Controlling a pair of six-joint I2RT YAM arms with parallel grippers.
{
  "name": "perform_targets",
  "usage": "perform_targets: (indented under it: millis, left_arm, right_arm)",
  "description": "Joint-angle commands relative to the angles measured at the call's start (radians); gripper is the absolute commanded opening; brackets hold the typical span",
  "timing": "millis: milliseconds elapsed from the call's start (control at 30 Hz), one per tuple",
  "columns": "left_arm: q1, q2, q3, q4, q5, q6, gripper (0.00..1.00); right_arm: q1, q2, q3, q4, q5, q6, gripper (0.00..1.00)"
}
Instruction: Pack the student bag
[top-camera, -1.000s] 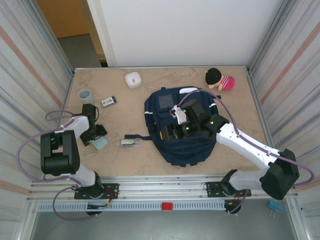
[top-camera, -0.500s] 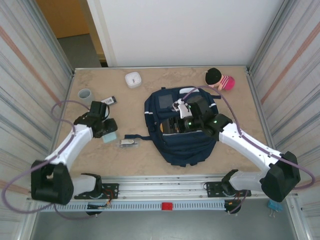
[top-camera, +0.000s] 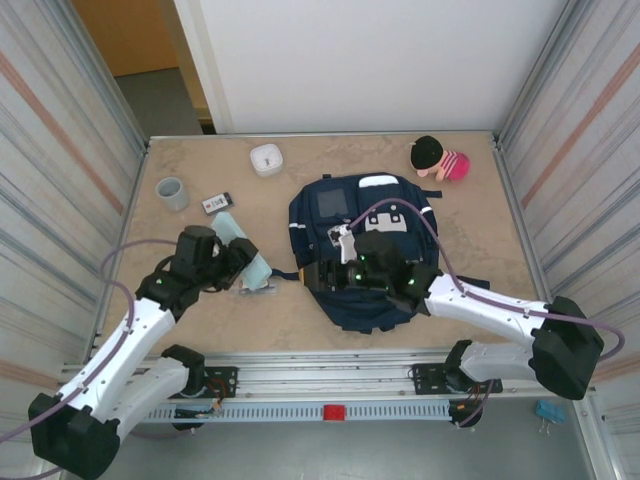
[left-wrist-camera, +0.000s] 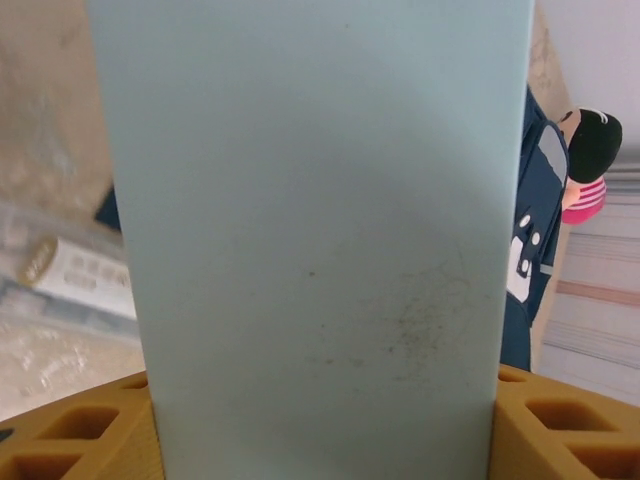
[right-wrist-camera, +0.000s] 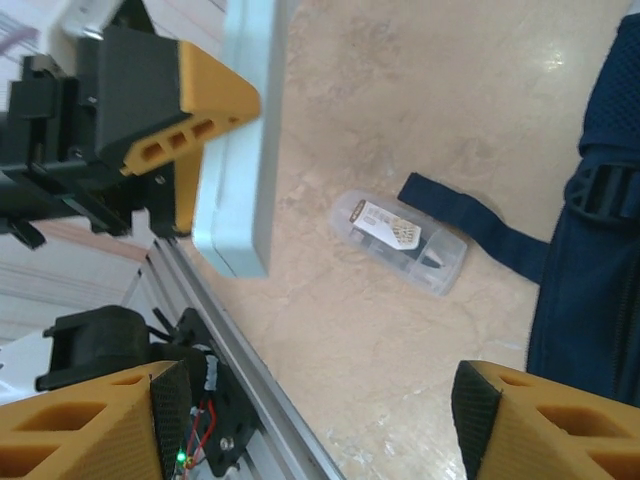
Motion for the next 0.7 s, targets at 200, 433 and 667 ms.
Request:
perform_targets:
  millis: [200,433,667]
  left_arm:
    - [-0.111,-0.014,-0.03,0.073,-0.056,-0.32,0.55]
    - [-0.113,0.02,-0.032,0.151,-0.006,-0.339,0.54]
    - [-0.124,0.049,-0.041,0.21,0.024,-0.358,0.54]
  right_arm:
    - [0.109,0.165,0.095,0.168,0.138,0.01,0.7]
    - [0.131,0.278,0.17,0.173,0.143,0.002,0.66]
    - [0.128,0.301,0.19,0.199,0.15,0.002,0.42]
